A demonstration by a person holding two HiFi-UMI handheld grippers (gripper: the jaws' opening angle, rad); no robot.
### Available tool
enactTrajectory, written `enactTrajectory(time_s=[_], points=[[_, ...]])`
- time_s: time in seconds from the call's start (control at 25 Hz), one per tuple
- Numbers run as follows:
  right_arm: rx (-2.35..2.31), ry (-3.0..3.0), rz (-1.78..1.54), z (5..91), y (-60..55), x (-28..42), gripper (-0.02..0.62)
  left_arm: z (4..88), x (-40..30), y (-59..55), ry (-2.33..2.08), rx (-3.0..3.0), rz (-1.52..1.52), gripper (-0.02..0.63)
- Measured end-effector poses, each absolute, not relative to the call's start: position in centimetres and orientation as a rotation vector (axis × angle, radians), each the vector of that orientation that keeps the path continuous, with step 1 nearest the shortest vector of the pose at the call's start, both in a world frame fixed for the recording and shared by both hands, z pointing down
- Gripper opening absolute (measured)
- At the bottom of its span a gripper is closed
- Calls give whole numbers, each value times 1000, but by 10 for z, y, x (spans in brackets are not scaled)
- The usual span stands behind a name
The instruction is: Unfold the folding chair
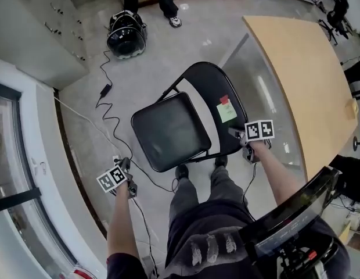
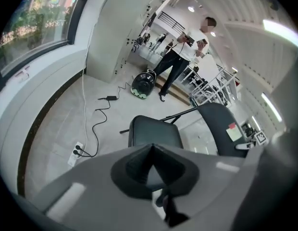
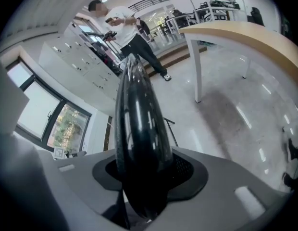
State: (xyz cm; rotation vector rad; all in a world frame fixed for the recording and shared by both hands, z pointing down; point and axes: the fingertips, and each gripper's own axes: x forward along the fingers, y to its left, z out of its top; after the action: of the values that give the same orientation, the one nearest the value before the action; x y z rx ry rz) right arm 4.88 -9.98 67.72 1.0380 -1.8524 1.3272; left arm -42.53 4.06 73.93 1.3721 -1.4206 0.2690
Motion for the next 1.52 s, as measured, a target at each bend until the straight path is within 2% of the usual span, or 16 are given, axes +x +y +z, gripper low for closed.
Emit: enactTrajectory(time_s=[0.2,0.32,0.72,0.84,0.88,0.96,1.16,1.52], points=[[1004,-1878,1206,669,-91,46,308,695,-408,21,-1437,1457,308,2],[1024,-1940,1191,659,-102,50,360,664,-403,-1,-1485,1500,275,2],[1055,-2251,1060,581,-123,91,369,568,-338,-32,-1635,1640,183,2],[1003,-2369,986,550,-118,91,298,535,-295,-36,-1647,1718,162,2],[989,-2406,962,540,-115,90,219,522,-281,-36,-1646,1753,154,2],[951,-2477,910,518,-109,85,11,494,-253,-36,-1645,1835,143,2],[763,-2629,809,485,-82,64,2,428,-182,-24,-1647,2076,269,2],[402,-2787,811,452,-25,26,2,362,-118,22,-1600,2188,129,2]])
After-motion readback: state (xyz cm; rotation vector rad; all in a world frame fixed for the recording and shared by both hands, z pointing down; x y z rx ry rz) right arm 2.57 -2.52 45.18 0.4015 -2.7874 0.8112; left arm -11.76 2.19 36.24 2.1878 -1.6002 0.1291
